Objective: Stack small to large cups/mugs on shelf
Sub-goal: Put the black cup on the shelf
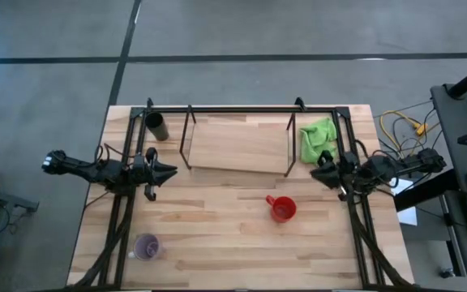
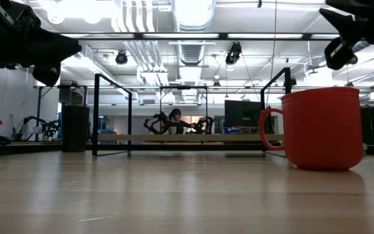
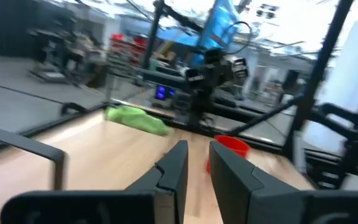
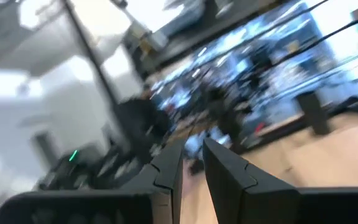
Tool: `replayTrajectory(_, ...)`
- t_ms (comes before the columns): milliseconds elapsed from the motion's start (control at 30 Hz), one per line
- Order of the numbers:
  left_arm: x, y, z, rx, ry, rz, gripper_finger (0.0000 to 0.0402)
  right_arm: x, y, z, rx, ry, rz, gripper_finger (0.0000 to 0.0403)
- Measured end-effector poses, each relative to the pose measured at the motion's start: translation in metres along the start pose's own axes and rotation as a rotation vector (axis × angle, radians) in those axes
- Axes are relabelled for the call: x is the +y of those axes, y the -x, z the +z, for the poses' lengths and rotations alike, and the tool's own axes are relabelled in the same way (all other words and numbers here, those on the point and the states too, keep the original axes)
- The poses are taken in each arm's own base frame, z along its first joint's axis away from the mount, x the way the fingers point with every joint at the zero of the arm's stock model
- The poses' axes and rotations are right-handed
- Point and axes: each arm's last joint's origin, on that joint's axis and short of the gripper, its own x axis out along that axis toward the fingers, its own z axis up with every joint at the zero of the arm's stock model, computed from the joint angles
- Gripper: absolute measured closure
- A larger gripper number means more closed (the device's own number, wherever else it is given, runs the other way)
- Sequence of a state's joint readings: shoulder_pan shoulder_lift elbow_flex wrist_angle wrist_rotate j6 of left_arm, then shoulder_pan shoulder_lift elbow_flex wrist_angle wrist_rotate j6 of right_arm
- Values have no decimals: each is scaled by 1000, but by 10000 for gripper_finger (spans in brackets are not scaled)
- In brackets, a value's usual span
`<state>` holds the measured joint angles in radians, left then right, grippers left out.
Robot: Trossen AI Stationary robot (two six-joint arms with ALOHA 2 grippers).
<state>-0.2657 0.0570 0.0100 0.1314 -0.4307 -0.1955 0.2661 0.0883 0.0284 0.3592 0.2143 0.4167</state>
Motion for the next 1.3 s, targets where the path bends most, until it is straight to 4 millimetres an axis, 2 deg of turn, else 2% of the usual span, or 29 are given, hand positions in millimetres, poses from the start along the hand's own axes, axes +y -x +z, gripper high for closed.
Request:
replayTrajectory(133,-1,0,9,-87,48,3,349,-3,0,5,-97,-14,-127,344)
replayTrajectory(267,-2,1,17,-163,161,-22,349,-4,1,6,-119,-15,-172,344)
replayTrajectory(467,-1,7,39,-374,119,39,349,-4,1,6,-120,-12,-173,344)
replayTrajectory(600,-4,11,62,-396,75,53,349,-4,1,6,-120,4,-176,344)
replayTrajectory(767,-8,14,91,-274,18,89,349,-4,1,8,-143,12,-193,344)
replayTrajectory(1000,-17,20,159,-200,-20,154,349,1,3,19,-261,-1,-155,344)
replayTrajectory(1133,-23,16,184,-25,-94,216,349,3,3,25,-279,82,-158,344)
replayTrajectory(1300,-30,8,203,251,-143,284,349,9,3,39,-306,146,-149,344)
